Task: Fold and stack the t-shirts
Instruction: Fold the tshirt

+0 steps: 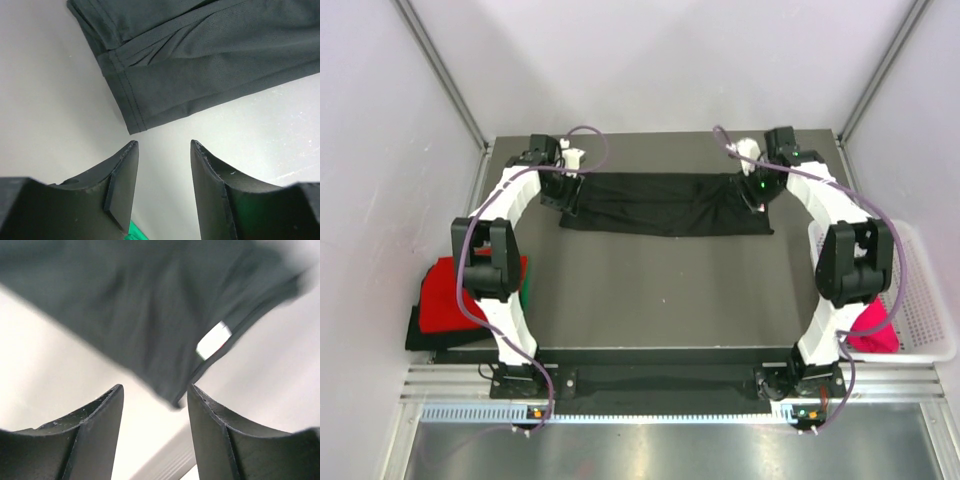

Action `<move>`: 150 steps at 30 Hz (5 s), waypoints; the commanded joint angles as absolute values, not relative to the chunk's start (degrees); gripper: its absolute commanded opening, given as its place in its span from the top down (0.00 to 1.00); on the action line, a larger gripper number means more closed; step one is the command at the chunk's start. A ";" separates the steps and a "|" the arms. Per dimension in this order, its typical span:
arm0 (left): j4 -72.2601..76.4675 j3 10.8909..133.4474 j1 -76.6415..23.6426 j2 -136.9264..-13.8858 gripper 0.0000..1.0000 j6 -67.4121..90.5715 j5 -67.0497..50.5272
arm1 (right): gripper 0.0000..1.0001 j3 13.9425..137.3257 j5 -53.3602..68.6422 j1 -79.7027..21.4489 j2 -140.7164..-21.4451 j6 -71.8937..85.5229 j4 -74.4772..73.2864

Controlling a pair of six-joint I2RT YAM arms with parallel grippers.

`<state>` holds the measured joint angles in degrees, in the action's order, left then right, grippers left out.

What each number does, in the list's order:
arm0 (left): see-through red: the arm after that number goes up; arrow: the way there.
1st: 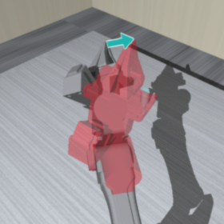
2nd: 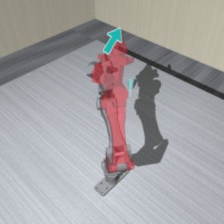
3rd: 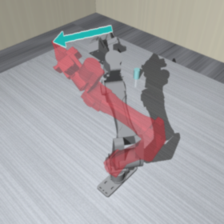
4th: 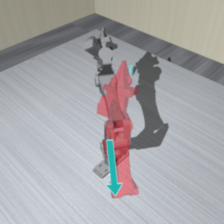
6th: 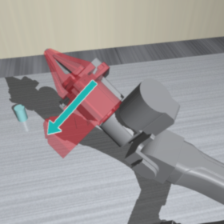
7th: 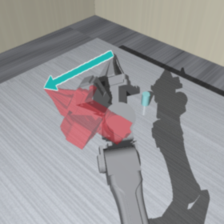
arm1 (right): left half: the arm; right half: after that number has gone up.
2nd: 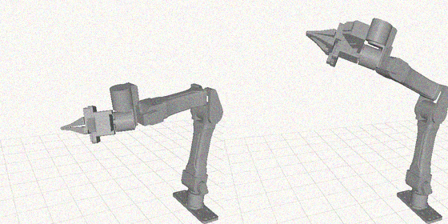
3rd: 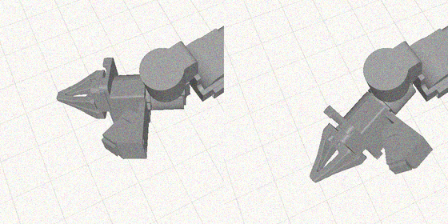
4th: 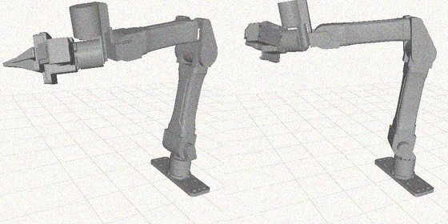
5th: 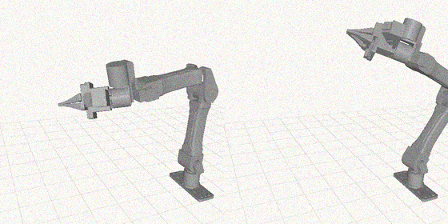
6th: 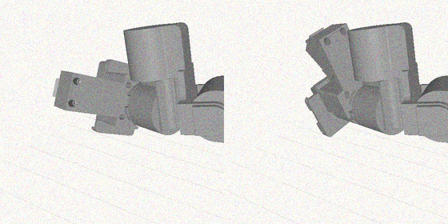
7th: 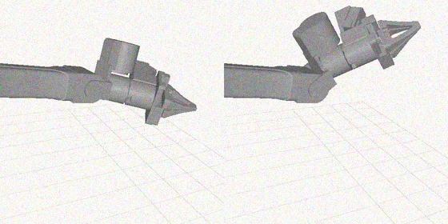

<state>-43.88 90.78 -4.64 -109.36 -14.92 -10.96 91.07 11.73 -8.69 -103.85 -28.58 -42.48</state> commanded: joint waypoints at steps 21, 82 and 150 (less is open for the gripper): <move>-42.89 96.76 -4.75 -117.77 0.50 -18.81 -9.84 | 0.48 85.52 9.67 -2.55 -112.23 -34.01 -46.85; -49.21 98.44 -3.25 -124.54 0.80 -14.94 -10.36 | 0.98 73.30 11.25 -0.53 -105.47 -34.72 -47.02; -61.08 79.81 -7.91 -110.38 0.35 -31.47 -14.41 | 0.96 108.72 1.23 -0.44 -124.28 -26.81 -52.82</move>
